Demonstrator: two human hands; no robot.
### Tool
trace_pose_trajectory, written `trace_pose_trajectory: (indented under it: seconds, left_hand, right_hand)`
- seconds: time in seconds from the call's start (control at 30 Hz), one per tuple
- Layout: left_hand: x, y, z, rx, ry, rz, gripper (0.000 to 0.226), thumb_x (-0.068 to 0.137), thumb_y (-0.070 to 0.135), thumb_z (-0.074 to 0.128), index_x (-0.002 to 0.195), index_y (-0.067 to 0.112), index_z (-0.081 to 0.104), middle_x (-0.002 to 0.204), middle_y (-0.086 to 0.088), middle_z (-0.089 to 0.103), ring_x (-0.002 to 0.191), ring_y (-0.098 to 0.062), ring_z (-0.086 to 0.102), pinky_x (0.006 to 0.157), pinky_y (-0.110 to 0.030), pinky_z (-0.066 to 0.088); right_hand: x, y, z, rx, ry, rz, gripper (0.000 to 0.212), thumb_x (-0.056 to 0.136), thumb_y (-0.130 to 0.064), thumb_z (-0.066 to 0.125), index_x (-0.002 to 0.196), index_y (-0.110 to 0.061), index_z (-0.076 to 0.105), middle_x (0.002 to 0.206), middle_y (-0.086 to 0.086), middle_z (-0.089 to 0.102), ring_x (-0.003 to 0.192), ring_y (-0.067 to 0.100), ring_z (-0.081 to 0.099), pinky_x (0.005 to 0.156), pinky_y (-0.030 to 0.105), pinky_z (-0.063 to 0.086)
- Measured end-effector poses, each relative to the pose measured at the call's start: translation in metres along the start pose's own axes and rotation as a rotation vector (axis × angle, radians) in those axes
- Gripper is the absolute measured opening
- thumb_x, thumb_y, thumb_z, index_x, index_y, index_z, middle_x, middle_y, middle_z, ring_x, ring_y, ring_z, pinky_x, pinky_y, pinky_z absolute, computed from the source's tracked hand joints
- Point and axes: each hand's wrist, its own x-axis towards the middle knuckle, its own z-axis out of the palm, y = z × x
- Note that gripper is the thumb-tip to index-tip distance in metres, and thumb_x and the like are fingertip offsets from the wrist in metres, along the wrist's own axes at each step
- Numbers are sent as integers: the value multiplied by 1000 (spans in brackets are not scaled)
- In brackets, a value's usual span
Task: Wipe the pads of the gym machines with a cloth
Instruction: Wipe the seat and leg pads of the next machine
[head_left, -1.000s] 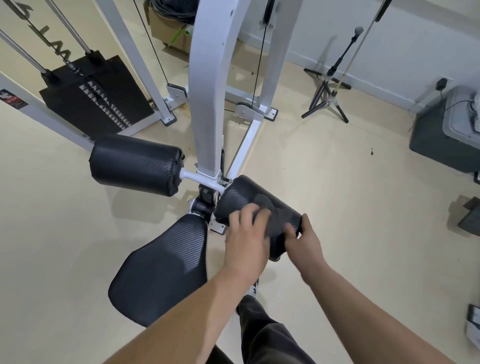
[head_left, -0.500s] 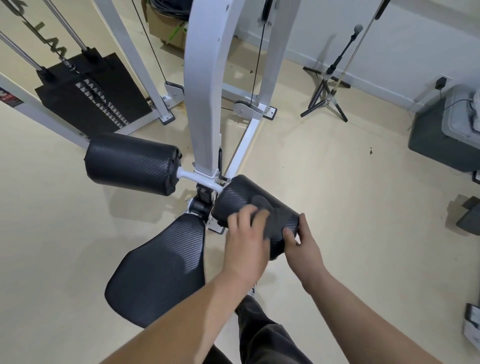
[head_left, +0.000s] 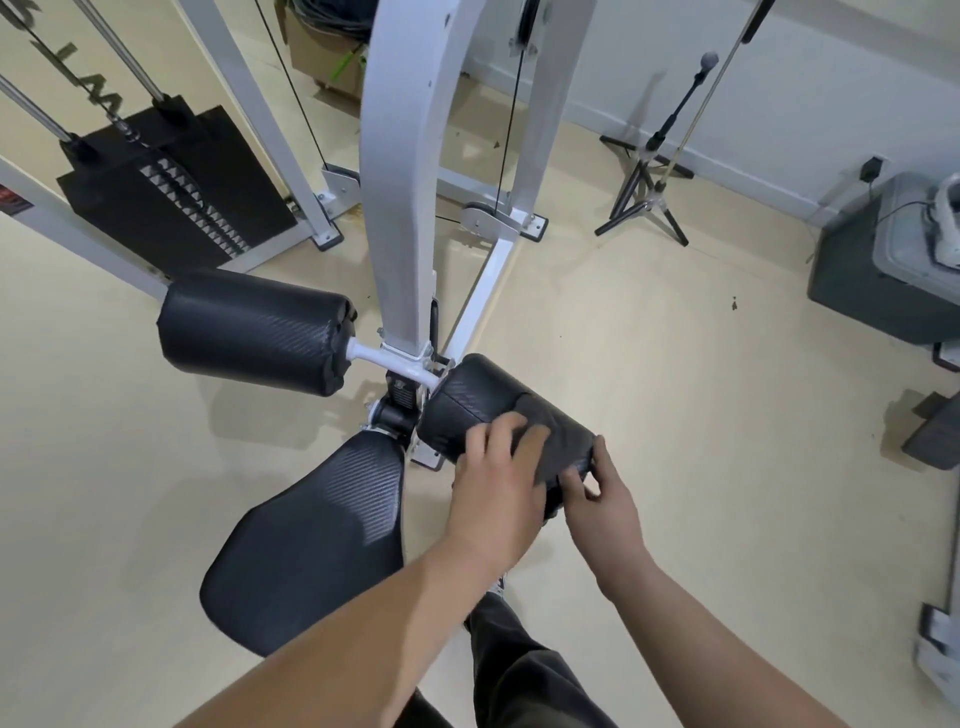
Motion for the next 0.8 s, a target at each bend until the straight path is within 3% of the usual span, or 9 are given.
trace_pose_trajectory:
  seconds: [0.1,0.17,0.27,0.33,0.4,0.47,0.53,0.67,0.8]
  left_hand:
    - [10,-39,-20,111,-98,147,68,74,18,77,136,26,50,138,-2,46,118,-31,48,86,-50,55]
    - [26,-61,-33,173,-34,18,63,77,16,76,134,25,50,136,-4,46,116,-33,47,88,-53,53]
    - [40,-46,-33,132,105,-283,54,83,15,69,134,20,55,135,-7,46,113,-34,44,88,-51,51]
    - [39,-10,-23,132,63,-255,51,82,19,68,131,23,55,135,-3,47,112,-32,42,82,-48,50]
    - [28,23,-8,175,-61,-77,50,84,28,68,132,26,54,135,0,47,114,-31,45,81,-46,51]
    - [19,35,-2,176,-199,88,50,88,32,65,136,27,52,138,1,47,119,-31,46,84,-46,51]
    - [30,17,-12,153,-235,162,52,87,28,65,138,26,54,138,0,48,120,-31,46,83,-46,51]
    - [54,-41,-40,165,-63,-87,48,84,17,64,132,22,58,132,-4,49,115,-34,45,83,-51,54]
    - [27,-16,-23,80,56,-208,53,80,14,69,131,21,56,134,-5,45,112,-33,44,83,-48,54]
  right_hand:
    - [8,0,-3,25,-1,77,60,105,-36,52,161,-40,28,139,-13,58,116,10,61,101,36,51]
    - [24,-6,-9,65,-5,186,59,104,-44,51,160,-37,32,148,-5,54,129,22,56,105,50,50]
    - [43,-20,-22,155,-32,332,48,100,-50,59,141,-25,57,128,2,67,108,27,68,85,45,59]
    - [46,-17,-25,275,11,357,35,100,-41,65,123,-15,67,119,10,72,90,29,72,80,42,63]
    - [42,-6,-26,395,23,352,22,101,-26,62,116,-13,72,121,15,73,88,29,72,88,42,63]
    - [32,8,-28,478,-17,362,28,98,-14,54,118,-13,74,125,15,73,100,29,71,100,46,58]
    - [22,16,-29,523,-47,389,31,101,-15,50,123,-14,70,126,13,70,111,29,67,101,48,57]
    - [13,9,-26,412,-28,274,39,102,-28,63,140,-29,55,133,0,63,119,23,63,99,47,58]
    - [10,0,-10,111,-56,83,37,101,-30,60,138,-32,56,120,-12,67,103,9,66,98,45,57]
